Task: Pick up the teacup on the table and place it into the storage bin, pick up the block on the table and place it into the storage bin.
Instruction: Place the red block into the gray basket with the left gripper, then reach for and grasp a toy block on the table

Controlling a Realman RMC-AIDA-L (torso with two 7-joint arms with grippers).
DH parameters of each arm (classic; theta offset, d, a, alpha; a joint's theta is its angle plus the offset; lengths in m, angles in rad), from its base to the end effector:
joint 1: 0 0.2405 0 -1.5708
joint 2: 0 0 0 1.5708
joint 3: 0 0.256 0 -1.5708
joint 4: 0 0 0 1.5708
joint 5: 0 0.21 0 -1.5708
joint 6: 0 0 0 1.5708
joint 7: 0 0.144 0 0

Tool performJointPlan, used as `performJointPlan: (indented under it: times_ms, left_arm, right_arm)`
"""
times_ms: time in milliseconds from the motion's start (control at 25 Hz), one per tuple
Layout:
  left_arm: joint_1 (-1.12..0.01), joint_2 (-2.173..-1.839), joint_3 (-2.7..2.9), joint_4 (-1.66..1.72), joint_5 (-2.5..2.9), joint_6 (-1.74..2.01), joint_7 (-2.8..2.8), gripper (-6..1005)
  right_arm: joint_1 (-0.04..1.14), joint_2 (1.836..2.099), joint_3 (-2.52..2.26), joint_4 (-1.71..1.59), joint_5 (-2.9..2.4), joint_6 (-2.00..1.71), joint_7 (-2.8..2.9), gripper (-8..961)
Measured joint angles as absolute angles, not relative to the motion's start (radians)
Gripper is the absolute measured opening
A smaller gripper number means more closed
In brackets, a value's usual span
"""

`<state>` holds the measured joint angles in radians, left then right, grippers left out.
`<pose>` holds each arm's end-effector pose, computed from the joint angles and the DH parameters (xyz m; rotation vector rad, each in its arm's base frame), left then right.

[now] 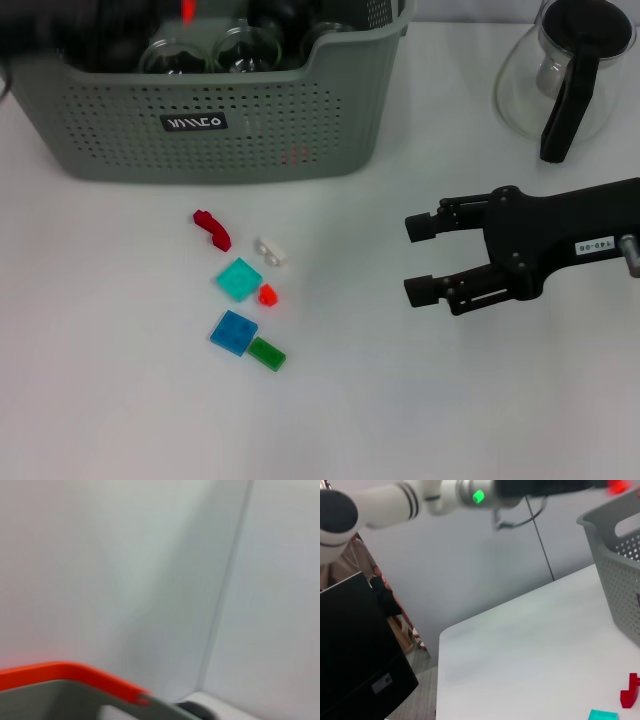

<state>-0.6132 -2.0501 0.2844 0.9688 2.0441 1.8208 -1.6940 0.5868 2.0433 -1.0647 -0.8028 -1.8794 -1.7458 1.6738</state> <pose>-0.2353 0.3483 0.1135 -2.4986 -0.6668 -0.9257 0.1960 0.3173 -0.0093 2.8945 -0.5489 -0.5746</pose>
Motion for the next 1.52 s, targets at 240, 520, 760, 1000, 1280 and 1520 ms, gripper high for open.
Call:
performJointPlan:
  times_ms: [240,520,760,1000,1280,1520]
  left_arm:
    - [-0.696,-2.033,0.485,0.972,2.099,1.460,-1.849,180]
    - [-0.704,-2.022,0.636,0.992,2.150,1.295,-1.946,206]
    - [-0.698,-1.990,0.643,1.169,2.198,1.504,-2.039,435]
    - [-0.683,-1.977,0.646,1.304,2.203,1.837,-1.944,805]
    - [-0.616,-2.022,0.820,1.414,2.235,1.942,-1.846,909]
    - [-0.603,-2.071,0.979,1.488,2.394,1.915,-1.832,949]
  right_arm:
    - [0.611,2.063,-1.072,-0.778,-1.909,-1.719,1.648,887]
    - [0.644,2.090,-1.070,-0.769,-1.957,-1.692,1.641,887]
    - [0.654,2.082,-1.061,-0.766,-1.953,-1.683,1.636,886]
    - [0.656,2.080,-1.049,-0.765,-1.956,-1.669,1.634,886]
    - [0.654,2.079,-1.041,-0.756,-1.953,-1.659,1.639,886]
    - [0.666,2.077,-1.036,-0.703,-1.955,-1.650,1.641,885]
